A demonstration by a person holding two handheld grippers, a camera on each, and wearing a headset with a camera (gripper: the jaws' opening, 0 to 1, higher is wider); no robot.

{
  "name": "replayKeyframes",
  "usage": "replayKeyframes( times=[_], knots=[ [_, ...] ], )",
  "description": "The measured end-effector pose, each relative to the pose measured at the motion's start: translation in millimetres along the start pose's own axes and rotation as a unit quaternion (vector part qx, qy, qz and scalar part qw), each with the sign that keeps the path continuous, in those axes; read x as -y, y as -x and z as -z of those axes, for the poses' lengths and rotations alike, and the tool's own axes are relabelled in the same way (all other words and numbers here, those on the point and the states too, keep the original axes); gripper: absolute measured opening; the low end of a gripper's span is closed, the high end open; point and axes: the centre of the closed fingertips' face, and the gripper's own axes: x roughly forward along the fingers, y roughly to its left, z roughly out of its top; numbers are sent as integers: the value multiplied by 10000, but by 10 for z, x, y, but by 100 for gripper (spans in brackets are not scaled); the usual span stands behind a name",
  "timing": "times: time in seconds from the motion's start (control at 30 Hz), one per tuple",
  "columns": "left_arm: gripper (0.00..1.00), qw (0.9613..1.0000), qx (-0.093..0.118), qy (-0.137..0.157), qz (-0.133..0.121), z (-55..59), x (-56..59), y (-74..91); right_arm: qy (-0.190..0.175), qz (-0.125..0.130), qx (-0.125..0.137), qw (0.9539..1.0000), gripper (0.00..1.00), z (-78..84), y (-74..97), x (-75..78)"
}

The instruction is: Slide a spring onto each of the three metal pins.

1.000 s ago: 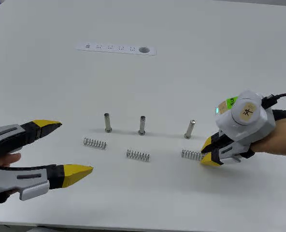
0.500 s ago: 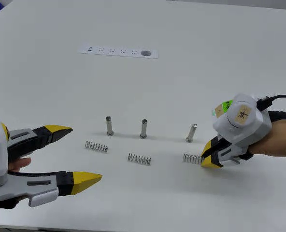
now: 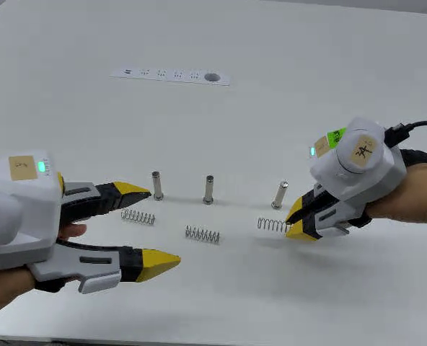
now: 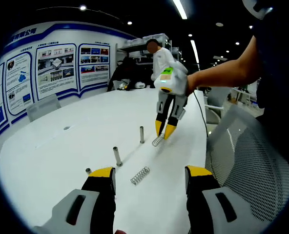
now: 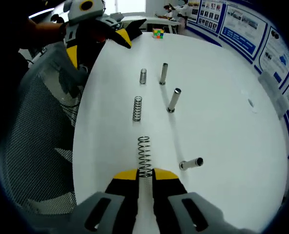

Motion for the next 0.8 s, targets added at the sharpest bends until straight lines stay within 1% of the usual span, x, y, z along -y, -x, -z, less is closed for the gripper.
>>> replayKeyframes(
  times=[0.1, 0.17, 0.27, 0.33, 0.5, 0.67, 0.8],
  knots=[
    [55, 9998, -66, -128, 157, -1, 45, -88, 79, -37, 120, 9999, 11, -156, 45, -31],
    [53, 9994, -100, -206, 243, 1, 72, -132, 174, -66, 150, 9997, 11, -233, 56, -66],
    [50, 9990, -137, -272, 342, -1, 96, -187, 323, -123, 162, 9993, 11, -324, 64, -120],
    [48, 9987, -124, -300, 401, -15, 102, -222, 428, -149, 176, 9988, 11, -384, 73, -159],
    [42, 9981, -109, -343, 491, -57, 99, -316, 602, -228, 218, 9977, 11, -523, 87, -253],
    [36, 9974, -98, -422, 571, -110, 111, -401, 707, -267, 291, 9967, 11, -642, 100, -304],
    [33, 9972, -74, -438, 610, -126, 118, -439, 780, -298, 330, 9960, 11, -709, 101, -328]
  ],
)
